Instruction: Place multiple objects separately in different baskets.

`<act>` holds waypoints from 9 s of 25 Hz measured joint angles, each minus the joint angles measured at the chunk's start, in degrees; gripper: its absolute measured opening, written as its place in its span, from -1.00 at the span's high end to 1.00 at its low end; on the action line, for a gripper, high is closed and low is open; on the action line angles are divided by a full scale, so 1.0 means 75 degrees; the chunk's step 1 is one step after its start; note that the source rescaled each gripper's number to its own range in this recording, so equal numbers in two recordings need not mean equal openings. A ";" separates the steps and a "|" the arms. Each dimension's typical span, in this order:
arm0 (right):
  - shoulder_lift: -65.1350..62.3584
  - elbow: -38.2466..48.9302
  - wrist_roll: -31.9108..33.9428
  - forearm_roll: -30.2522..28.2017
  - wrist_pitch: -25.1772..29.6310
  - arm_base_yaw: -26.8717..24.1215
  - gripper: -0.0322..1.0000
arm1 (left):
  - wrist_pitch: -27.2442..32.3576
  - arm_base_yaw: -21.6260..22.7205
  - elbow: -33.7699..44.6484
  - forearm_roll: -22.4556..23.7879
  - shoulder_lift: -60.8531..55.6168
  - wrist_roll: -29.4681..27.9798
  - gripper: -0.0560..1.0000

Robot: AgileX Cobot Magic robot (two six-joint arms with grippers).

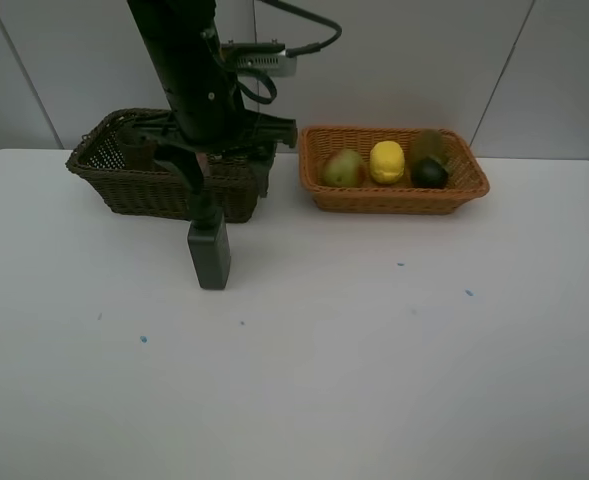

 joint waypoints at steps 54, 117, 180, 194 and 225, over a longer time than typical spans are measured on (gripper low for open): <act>0.0000 0.0000 0.0029 0.0000 0.0000 0.0000 -0.98 | 0.0430 -0.0014 0.0154 0.0650 0.1382 -0.1224 -0.85; 0.0000 0.0000 0.0029 0.0000 0.0000 0.0000 -0.98 | 0.0718 0.0715 -0.1861 0.0819 -0.0498 -0.0803 -0.02; 0.0000 0.0000 0.0029 0.0000 0.0000 0.0000 -0.98 | 0.1249 0.1108 -0.4730 0.0866 0.3514 0.1117 -0.89; 0.0000 0.0000 0.0029 0.0000 0.0000 0.0000 -0.98 | 0.1249 0.1102 -0.4730 0.0665 0.3506 0.1117 -0.93; 0.0000 0.0000 0.0029 0.0000 0.0000 0.0000 -0.98 | 0.1271 0.1102 -0.4730 0.0685 0.1702 0.1175 -0.93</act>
